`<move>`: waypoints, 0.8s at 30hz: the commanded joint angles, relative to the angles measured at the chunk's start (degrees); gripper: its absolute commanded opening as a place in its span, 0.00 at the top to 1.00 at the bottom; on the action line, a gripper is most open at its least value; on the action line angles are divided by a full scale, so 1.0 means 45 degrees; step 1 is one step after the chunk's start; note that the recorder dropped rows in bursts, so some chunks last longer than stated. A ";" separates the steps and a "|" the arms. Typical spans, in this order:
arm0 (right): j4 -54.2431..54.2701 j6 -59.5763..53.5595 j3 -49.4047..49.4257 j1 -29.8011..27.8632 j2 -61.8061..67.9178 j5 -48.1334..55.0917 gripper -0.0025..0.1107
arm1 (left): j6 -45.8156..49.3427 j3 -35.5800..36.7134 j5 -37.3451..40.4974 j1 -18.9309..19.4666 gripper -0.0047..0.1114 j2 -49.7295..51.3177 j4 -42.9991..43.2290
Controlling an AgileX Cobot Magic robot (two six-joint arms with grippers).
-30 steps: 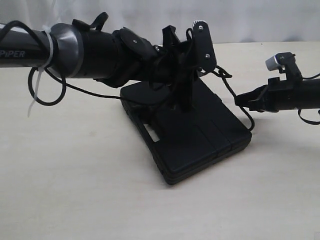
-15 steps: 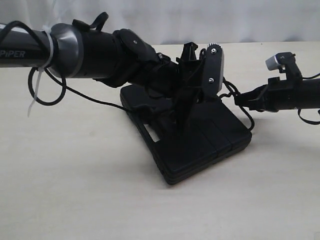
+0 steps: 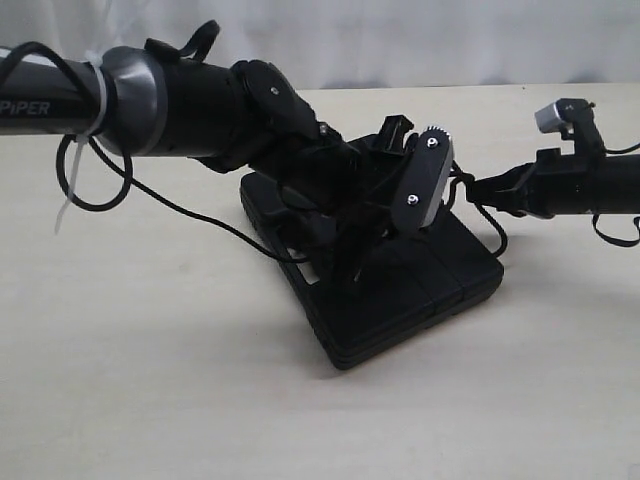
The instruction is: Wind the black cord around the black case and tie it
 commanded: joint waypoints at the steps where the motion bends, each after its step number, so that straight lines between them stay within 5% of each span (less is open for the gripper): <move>1: 0.0367 -0.0383 -0.0032 -0.0006 -0.0052 0.1012 0.94 | -0.0021 -0.0111 0.0107 -0.0002 0.86 -0.0127 0.0012; 6: 0.0367 -0.0649 -0.0032 -0.0006 -0.0052 0.1121 0.94 | -0.0073 -0.0111 -0.0286 0.0016 0.47 -0.0127 0.0058; 9: 0.0466 -0.0713 -0.0032 -0.0006 -0.0052 0.1121 0.94 | -0.0463 -0.0111 -0.0568 0.0016 0.34 -0.0191 0.0200; 19: 0.1113 -0.1733 -0.0032 -0.0006 -0.0052 0.2304 0.94 | -0.4713 -0.0111 -0.4385 0.0079 0.32 -0.1271 0.0498; 22: 0.1374 -0.2321 -0.0032 -0.0006 -0.0052 0.3880 0.94 | -0.7875 -0.0111 -0.7094 0.0188 0.32 -0.0954 -0.2629; 24: 0.1350 -0.2376 -0.0032 -0.0006 -0.0052 0.3951 0.94 | -0.8455 -0.0111 -0.7008 0.0308 0.32 -0.0673 -0.3032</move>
